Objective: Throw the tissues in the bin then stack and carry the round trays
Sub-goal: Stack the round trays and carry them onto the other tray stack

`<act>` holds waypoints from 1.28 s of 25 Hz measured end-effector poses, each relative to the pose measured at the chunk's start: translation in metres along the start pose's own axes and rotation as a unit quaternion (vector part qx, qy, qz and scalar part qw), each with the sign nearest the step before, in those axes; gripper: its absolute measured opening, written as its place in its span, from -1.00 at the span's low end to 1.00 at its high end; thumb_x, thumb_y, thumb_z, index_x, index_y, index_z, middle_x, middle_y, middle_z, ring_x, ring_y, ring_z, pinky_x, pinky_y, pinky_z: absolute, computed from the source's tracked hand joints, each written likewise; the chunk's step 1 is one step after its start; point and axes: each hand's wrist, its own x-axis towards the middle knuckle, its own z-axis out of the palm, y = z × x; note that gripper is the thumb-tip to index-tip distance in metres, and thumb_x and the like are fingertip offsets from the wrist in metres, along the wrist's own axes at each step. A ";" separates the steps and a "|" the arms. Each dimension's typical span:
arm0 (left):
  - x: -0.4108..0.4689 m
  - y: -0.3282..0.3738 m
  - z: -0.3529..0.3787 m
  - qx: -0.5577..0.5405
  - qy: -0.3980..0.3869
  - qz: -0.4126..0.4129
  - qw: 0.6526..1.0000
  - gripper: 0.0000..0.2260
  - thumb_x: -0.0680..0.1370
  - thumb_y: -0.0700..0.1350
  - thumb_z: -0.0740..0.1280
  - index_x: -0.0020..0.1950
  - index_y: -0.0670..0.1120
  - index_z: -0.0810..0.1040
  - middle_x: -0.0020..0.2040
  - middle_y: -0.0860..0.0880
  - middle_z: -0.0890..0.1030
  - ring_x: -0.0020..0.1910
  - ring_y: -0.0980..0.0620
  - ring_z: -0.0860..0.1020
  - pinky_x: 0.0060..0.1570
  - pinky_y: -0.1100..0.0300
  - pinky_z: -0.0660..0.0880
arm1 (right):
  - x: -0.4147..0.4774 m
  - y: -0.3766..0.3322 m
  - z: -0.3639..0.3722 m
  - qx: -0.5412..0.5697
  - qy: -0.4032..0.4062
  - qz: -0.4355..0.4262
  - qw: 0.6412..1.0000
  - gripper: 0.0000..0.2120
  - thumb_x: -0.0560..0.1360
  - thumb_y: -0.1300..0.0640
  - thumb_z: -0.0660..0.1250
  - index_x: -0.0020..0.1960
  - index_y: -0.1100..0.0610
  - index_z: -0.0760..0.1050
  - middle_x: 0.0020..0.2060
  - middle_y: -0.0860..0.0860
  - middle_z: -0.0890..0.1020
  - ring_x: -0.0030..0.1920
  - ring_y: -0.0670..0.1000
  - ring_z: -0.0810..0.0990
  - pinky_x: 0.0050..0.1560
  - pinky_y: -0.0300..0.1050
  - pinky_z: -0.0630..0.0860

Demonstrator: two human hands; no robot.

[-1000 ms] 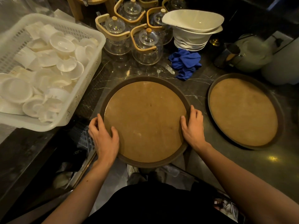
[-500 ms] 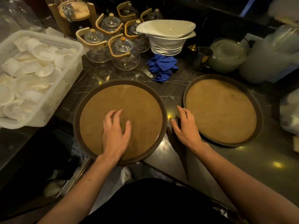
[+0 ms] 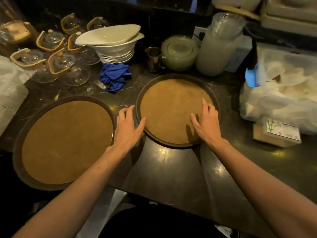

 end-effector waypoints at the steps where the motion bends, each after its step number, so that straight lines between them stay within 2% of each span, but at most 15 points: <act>1: 0.006 0.005 0.004 0.005 -0.009 0.002 1.000 -0.40 0.55 0.17 0.25 0.51 0.00 0.17 0.47 -0.09 0.20 0.42 -0.09 0.25 0.26 -0.01 0.33 | 0.005 0.007 -0.004 -0.003 0.001 0.019 1.000 -0.33 0.56 -0.10 0.25 0.55 0.13 0.08 0.44 0.22 0.28 0.40 0.25 0.28 0.38 0.17 0.31; 4: 0.030 0.008 0.013 0.006 -0.048 -0.010 0.999 -0.34 0.53 0.19 0.27 0.53 -0.01 0.11 0.48 -0.13 0.17 0.44 -0.15 0.22 0.30 -0.04 0.30 | 0.019 0.022 -0.009 0.000 0.004 0.068 0.998 -0.29 0.55 -0.14 0.26 0.55 0.10 0.06 0.46 0.21 0.24 0.42 0.26 0.26 0.36 0.19 0.34; 7: 0.061 0.001 0.018 0.005 -0.082 -0.062 0.995 -0.26 0.51 0.21 0.29 0.55 -0.03 0.04 0.50 -0.17 0.14 0.45 -0.22 0.22 0.33 -0.13 0.28 | 0.034 0.032 -0.011 0.006 0.001 0.130 0.991 -0.23 0.51 -0.18 0.30 0.55 0.10 0.04 0.46 0.24 0.24 0.43 0.27 0.25 0.36 0.21 0.34; 10: 0.085 -0.005 0.026 0.004 -0.091 -0.104 0.990 -0.21 0.50 0.19 0.31 0.56 -0.09 0.00 0.51 -0.21 0.16 0.45 -0.22 0.25 0.32 -0.13 0.30 | 0.048 0.040 -0.007 -0.016 0.002 0.174 0.985 -0.18 0.48 -0.22 0.33 0.55 0.10 0.05 0.45 0.24 0.26 0.43 0.28 0.26 0.32 0.22 0.35; 15: 0.107 -0.008 0.042 0.004 -0.088 -0.130 0.988 -0.24 0.51 0.18 0.31 0.55 -0.12 0.04 0.48 -0.20 0.22 0.41 -0.19 0.32 0.28 -0.08 0.35 | 0.058 0.054 0.002 -0.029 -0.002 0.227 0.974 -0.15 0.45 -0.28 0.33 0.54 0.11 0.07 0.42 0.22 0.30 0.41 0.27 0.29 0.25 0.26 0.38; 18: 0.112 -0.014 0.049 0.020 -0.071 -0.128 0.989 -0.28 0.51 0.19 0.30 0.52 -0.15 0.13 0.42 -0.20 0.29 0.35 -0.19 0.38 0.27 -0.09 0.39 | 0.061 0.058 0.007 -0.024 -0.016 0.257 0.966 -0.18 0.44 -0.29 0.32 0.50 0.13 0.14 0.38 0.18 0.35 0.37 0.24 0.37 0.22 0.25 0.41; 22: 0.113 -0.015 0.052 0.032 -0.027 -0.103 0.994 -0.37 0.51 0.13 0.34 0.42 -0.19 0.24 0.33 -0.21 0.36 0.25 -0.18 0.44 0.20 -0.08 0.43 | 0.064 0.058 0.007 0.000 -0.012 0.262 0.965 -0.23 0.43 -0.27 0.36 0.45 0.15 0.22 0.34 0.16 0.39 0.33 0.21 0.41 0.23 0.22 0.41; 26: 0.103 -0.010 0.047 -0.004 0.006 -0.093 0.996 -0.41 0.51 0.06 0.37 0.39 -0.21 0.26 0.31 -0.21 0.36 0.23 -0.16 0.43 0.22 -0.05 0.43 | 0.055 0.058 0.003 0.072 0.007 0.245 0.967 -0.21 0.40 -0.24 0.42 0.44 0.17 0.25 0.31 0.13 0.37 0.28 0.16 0.44 0.27 0.18 0.44; 32: 0.073 0.001 0.025 -0.018 0.051 -0.068 0.996 -0.44 0.52 0.03 0.37 0.37 -0.25 0.28 0.28 -0.23 0.36 0.21 -0.16 0.43 0.15 0.08 0.36 | 0.029 0.044 -0.015 0.088 0.040 0.215 0.972 -0.20 0.38 -0.26 0.43 0.42 0.16 0.26 0.27 0.10 0.37 0.24 0.12 0.45 0.24 0.11 0.46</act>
